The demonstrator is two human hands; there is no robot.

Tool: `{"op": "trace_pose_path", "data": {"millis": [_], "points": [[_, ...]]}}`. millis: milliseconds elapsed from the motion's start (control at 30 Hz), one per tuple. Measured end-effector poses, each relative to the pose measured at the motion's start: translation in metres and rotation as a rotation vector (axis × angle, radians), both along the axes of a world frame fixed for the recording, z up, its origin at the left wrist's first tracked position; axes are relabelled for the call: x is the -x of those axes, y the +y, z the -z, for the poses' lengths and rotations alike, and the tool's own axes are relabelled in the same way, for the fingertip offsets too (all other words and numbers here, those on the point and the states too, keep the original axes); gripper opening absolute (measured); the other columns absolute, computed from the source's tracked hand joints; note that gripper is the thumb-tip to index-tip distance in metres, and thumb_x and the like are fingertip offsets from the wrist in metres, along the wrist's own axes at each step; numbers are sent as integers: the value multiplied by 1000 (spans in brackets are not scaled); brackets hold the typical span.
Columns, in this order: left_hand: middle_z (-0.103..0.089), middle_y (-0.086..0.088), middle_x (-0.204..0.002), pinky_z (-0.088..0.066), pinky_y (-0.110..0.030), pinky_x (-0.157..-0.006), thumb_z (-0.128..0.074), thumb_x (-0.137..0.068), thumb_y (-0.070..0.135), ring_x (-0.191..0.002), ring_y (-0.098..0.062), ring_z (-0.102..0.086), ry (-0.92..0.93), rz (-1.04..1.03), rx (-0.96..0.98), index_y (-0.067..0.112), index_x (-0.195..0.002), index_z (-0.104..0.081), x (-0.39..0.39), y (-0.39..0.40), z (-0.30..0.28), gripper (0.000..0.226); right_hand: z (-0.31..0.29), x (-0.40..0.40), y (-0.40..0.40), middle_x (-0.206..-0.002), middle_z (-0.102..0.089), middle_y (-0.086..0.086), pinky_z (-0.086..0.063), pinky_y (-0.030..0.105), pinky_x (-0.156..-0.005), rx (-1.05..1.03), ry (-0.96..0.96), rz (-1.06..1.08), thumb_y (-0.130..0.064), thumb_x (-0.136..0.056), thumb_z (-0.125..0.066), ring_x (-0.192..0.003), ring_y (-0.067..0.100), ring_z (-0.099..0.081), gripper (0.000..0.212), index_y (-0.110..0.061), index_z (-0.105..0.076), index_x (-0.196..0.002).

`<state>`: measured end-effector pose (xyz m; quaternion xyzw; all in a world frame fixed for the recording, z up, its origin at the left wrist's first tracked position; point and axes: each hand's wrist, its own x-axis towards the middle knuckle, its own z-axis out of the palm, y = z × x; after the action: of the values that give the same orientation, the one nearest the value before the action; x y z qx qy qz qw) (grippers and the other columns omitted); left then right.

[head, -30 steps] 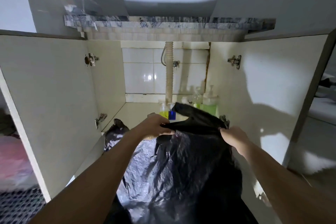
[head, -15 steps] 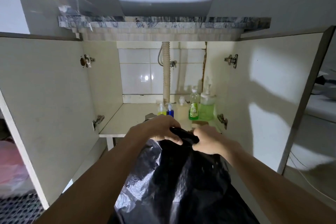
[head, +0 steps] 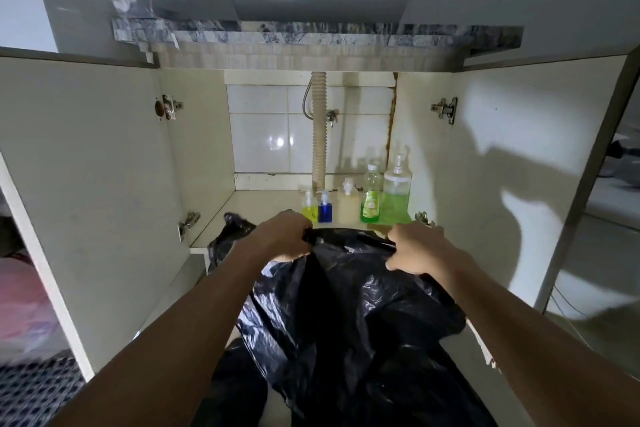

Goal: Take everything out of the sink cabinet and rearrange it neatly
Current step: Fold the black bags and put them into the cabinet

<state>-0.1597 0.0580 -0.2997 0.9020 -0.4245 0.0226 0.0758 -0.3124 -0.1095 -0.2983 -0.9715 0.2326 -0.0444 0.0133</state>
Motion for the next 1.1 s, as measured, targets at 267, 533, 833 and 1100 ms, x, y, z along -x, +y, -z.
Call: {"op": "trace_pose_path", "data": {"millis": [267,533,833,1100], "points": [[-63,5,-83,-40,-26,-67,-71,-83,32,-77,-13,-56,85,164,70,23,-90,-63,6,4,-17,14,-27,12,-20,-98,-57,4,-45,31,-76,-61,273,89,-36,-74,-76,-90,24,-57,54,-7,-56,-115],[-60,0,-86,-48,-34,-80,-74,-78,20,-90,-25,-60,91,16,-402,11,-96,-67,-27,-50,-17,21,-7,-35,-65,-77,-54,2,-47,27,-64,37,242,116,-31,-79,-71,-77,25,-59,34,-7,-62,-101],[-59,-8,-97,-40,-35,-68,-57,-88,8,-93,-30,-63,-560,-159,-167,11,-115,-58,-34,-77,-10,28,20,-56,-91,-76,-52,6,-32,33,-71,306,-267,199,-26,-89,-60,-85,32,-63,19,-9,-60,-96],[-61,-6,-105,-49,-28,-70,-70,-80,20,-83,-22,-60,-131,-7,-647,12,-118,-59,17,-54,19,40,72,-5,-85,-83,-64,11,-43,32,-69,171,-253,227,-25,-83,-63,-83,34,-64,20,-11,-50,-88]]}}
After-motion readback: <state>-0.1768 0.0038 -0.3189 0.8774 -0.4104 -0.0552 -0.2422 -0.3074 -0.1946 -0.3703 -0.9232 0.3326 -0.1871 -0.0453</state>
